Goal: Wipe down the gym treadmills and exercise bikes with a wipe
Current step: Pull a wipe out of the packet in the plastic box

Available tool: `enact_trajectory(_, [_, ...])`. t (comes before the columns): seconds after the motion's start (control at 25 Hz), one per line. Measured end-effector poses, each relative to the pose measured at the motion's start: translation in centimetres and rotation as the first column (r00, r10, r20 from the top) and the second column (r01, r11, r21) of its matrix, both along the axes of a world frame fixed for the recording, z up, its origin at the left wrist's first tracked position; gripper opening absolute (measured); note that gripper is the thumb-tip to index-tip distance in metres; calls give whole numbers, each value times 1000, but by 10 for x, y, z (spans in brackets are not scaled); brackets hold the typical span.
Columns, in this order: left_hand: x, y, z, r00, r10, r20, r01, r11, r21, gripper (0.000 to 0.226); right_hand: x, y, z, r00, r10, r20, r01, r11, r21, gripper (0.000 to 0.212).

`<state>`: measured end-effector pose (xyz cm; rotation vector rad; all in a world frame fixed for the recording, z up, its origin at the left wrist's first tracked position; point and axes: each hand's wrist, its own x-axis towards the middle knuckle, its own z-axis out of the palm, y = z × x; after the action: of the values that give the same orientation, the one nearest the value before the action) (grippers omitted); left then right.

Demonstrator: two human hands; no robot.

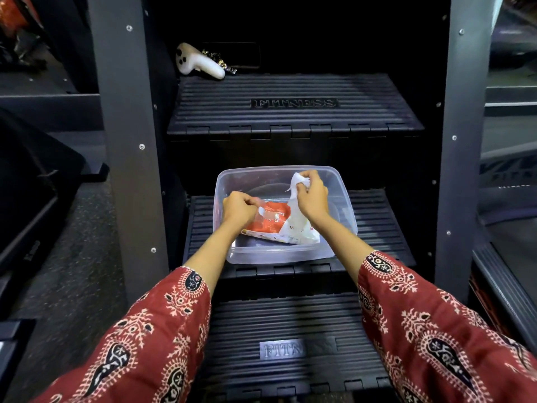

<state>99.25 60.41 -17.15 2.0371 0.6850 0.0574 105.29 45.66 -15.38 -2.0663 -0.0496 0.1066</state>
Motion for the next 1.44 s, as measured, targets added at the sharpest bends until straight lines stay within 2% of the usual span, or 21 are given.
enact_trajectory(0.08, [2,2,-4,1000,-1,13,1,1000,1,14,-1,10,-8,982,182,-52,-184,982,-37,26])
enact_trajectory(0.16, [3,1,-1,998,-57,9,57,998,-18,16,-3,18,-18,930,319,-183,-327,945,-15,23])
enact_trajectory(0.24, [2,-1,2,994,-105,-1,104,992,-75,24,-2,21,-22,921,290,-261,-286,957,55,17])
enact_trajectory(0.32, [2,-1,3,991,-134,2,134,988,-71,31,1,20,-21,930,241,-278,-217,969,116,13])
enact_trajectory(0.56, [9,-7,4,991,-130,16,130,991,26,13,6,16,-19,941,271,-203,-267,962,47,17])
enact_trajectory(0.8, [13,-8,3,989,-144,-34,147,982,115,12,7,14,-11,975,206,-83,-208,978,-21,16])
enact_trajectory(0.92, [14,-7,2,992,-127,4,126,986,111,7,9,10,-11,971,238,-22,-239,968,-80,17])
enact_trajectory(1.04, [13,-3,6,962,-257,94,240,957,161,50,9,8,-9,936,353,6,-351,932,-87,10])
enact_trajectory(1.08, [15,-2,7,939,-324,117,297,933,204,54,9,6,-7,930,368,13,-367,928,-64,9])
enact_trajectory(1.16, [18,-3,15,901,-408,148,363,895,259,40,10,0,-1,918,395,34,-395,919,-3,4])
enact_trajectory(1.28, [19,-7,33,889,-427,165,392,896,206,10,13,-14,14,882,471,3,-469,878,95,7])
enact_trajectory(1.36, [17,-10,45,874,-449,188,410,887,212,7,15,-29,29,868,491,-77,-476,866,154,21])
enact_trajectory(1.44, [17,-11,58,865,-448,225,403,888,221,9,17,-44,45,854,501,-141,-485,864,132,27])
